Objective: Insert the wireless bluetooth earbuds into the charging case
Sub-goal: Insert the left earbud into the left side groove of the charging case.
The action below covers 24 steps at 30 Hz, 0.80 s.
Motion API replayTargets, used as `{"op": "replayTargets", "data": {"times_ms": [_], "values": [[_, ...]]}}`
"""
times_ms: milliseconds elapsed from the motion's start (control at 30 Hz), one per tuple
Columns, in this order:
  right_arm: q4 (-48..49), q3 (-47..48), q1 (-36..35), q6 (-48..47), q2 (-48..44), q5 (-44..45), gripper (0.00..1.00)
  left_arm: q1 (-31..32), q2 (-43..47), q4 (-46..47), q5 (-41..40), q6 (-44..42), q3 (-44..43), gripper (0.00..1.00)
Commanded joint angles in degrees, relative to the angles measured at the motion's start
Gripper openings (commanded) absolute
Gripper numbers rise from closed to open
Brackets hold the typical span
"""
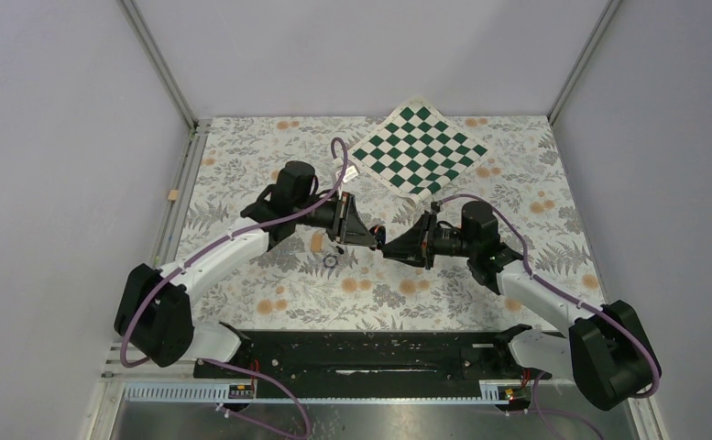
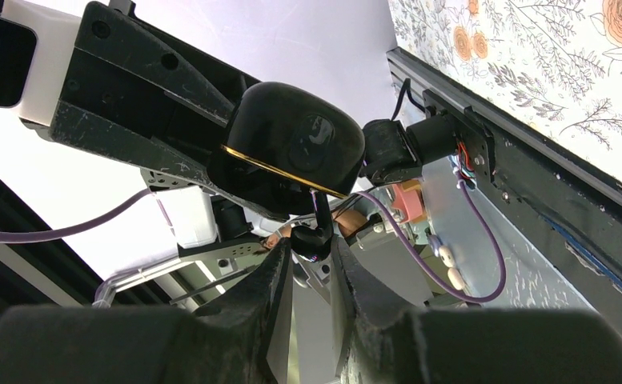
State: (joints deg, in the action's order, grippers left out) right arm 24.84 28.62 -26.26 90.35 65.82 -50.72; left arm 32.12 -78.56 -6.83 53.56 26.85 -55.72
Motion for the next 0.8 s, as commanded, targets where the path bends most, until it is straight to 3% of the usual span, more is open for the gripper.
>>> {"op": "replayTargets", "data": {"times_ms": [0,467,767], "values": [[2.99,0.05,-0.63,0.55,0.70,-1.78,0.00,-0.31,2.25,1.65,0.34,-2.18,-0.48,0.00],[4.00,-0.08,-1.40,2.40,0.22,-1.82,0.00,-0.24,3.27,1.41,-1.19,-3.68,-0.53,0.00],[3.82,-0.93,-1.60,4.71,-0.87,-1.15,0.00,0.42,8.34,1.22,-4.18,-7.71,1.18,0.00]]}}
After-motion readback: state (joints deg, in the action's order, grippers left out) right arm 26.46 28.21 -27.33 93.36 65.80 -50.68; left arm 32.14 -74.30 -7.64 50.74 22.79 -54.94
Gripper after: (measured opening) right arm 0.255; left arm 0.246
